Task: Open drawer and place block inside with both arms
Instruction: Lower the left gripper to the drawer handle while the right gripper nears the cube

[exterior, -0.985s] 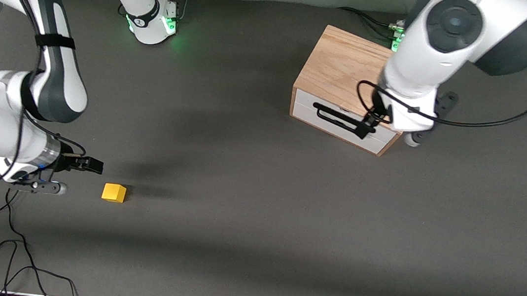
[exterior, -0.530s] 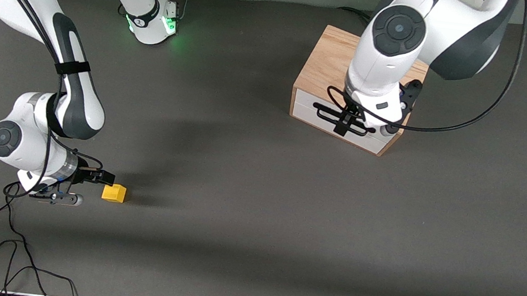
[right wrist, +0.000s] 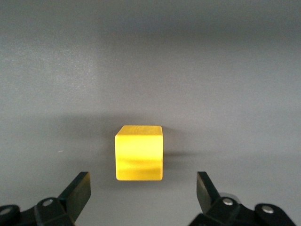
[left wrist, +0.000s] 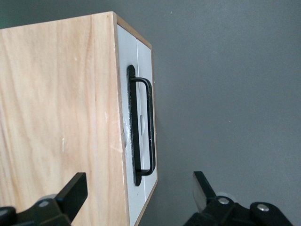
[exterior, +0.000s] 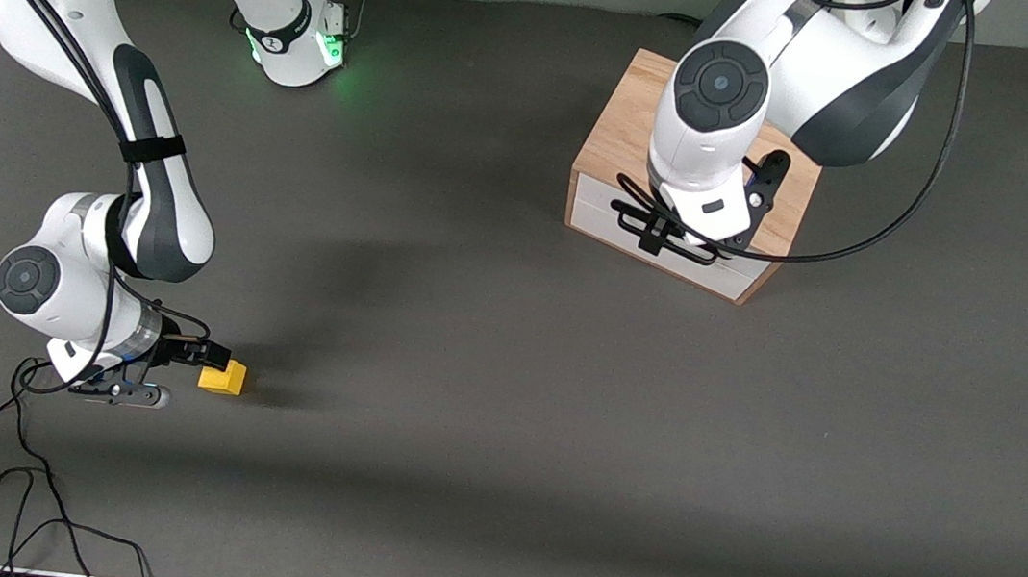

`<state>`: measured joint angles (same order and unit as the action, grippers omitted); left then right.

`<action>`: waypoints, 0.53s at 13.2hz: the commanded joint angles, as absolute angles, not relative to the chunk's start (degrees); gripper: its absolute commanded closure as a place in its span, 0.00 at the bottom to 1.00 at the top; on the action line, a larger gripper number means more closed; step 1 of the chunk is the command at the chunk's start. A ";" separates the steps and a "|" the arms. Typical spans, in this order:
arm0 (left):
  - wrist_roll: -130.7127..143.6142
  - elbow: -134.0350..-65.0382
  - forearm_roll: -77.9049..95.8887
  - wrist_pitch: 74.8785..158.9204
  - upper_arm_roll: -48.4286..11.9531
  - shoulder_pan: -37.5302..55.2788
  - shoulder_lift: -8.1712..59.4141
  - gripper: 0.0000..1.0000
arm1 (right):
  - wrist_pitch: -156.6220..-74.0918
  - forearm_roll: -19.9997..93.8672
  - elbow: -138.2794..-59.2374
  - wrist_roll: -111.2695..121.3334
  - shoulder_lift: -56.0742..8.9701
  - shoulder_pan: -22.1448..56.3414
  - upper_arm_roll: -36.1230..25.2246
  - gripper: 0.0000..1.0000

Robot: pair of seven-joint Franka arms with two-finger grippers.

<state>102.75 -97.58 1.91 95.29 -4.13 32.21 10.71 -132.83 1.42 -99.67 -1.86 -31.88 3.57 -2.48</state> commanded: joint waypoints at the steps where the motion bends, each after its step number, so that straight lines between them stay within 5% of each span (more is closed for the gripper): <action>1: 101.43 -104.40 1.93 102.10 -3.52 31.91 9.23 0.00 | -133.77 1.14 -99.05 -2.02 -32.78 3.78 -2.55 0.00; 7: 101.34 -108.81 0.71 110.12 -3.25 31.90 12.91 0.00 | -136.06 1.05 -99.05 -2.02 -34.37 3.78 -2.55 0.00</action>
